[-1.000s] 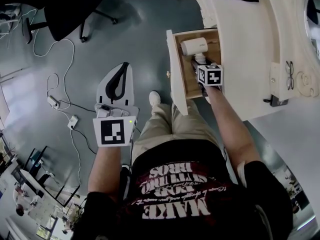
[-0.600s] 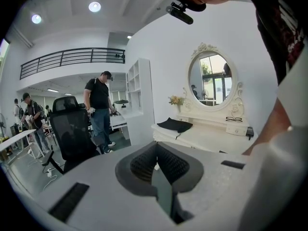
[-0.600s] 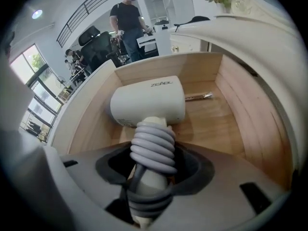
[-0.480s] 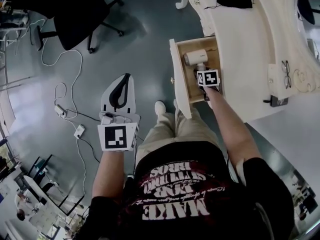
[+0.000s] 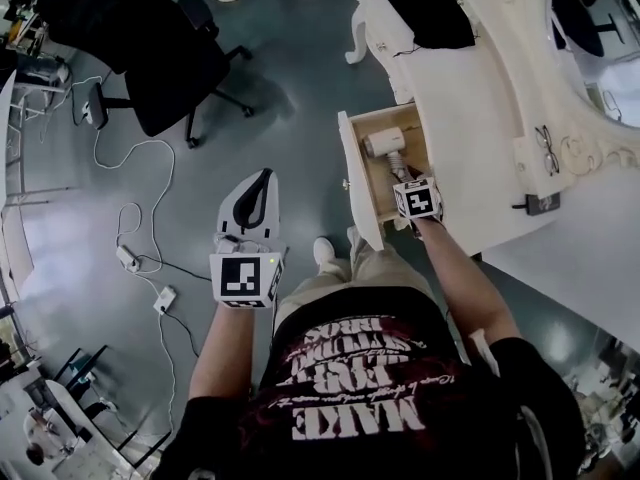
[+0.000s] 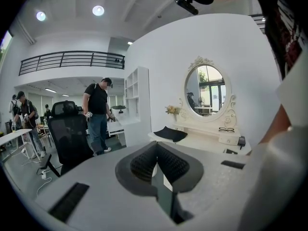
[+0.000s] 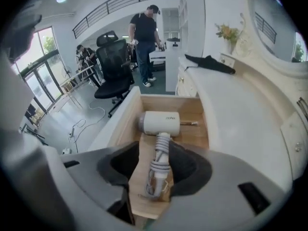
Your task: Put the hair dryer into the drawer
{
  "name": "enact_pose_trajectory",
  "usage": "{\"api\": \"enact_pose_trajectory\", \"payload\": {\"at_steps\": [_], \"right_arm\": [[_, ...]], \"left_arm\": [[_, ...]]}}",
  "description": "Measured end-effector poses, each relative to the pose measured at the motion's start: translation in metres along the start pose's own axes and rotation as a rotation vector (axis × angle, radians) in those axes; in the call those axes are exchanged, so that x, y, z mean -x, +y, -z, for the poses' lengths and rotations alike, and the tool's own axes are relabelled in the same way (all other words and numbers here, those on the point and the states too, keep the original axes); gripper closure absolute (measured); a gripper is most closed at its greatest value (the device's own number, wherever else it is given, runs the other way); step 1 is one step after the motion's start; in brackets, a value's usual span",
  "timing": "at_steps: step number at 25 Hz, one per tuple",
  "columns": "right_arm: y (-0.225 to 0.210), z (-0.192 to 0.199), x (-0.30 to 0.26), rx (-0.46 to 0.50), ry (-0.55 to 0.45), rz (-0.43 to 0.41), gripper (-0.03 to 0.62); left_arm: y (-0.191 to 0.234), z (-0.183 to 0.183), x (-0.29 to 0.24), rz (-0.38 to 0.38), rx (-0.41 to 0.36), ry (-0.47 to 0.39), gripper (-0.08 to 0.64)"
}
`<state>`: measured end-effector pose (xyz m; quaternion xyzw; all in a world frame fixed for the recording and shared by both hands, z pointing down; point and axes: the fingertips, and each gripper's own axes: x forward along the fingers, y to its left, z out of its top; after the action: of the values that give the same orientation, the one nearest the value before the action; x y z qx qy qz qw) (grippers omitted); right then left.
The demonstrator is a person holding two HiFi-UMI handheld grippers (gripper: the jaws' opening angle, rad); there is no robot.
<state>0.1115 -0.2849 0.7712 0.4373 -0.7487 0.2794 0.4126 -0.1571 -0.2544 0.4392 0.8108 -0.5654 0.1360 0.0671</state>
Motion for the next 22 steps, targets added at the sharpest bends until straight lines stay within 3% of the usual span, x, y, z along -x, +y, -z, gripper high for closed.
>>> {"api": "enact_pose_trajectory", "payload": {"at_steps": [5, 7, 11, 22], "right_arm": [[0.032, -0.041, 0.079, 0.068, -0.227, -0.056, 0.492], [0.036, -0.058, 0.114, 0.064, -0.340, -0.050, 0.586], [0.044, -0.085, 0.171, 0.067, -0.499, -0.047, 0.588], [0.057, -0.136, 0.290, 0.030, -0.739, 0.026, 0.588]], "left_arm": [[0.012, -0.011, 0.016, -0.022, 0.026, -0.036, 0.555], [0.014, -0.017, 0.021, -0.023, 0.041, -0.057, 0.555], [0.010, -0.027, 0.032, 0.013, 0.061, -0.084, 0.555], [0.002, -0.068, 0.056, 0.087, 0.032, -0.170, 0.555]]}}
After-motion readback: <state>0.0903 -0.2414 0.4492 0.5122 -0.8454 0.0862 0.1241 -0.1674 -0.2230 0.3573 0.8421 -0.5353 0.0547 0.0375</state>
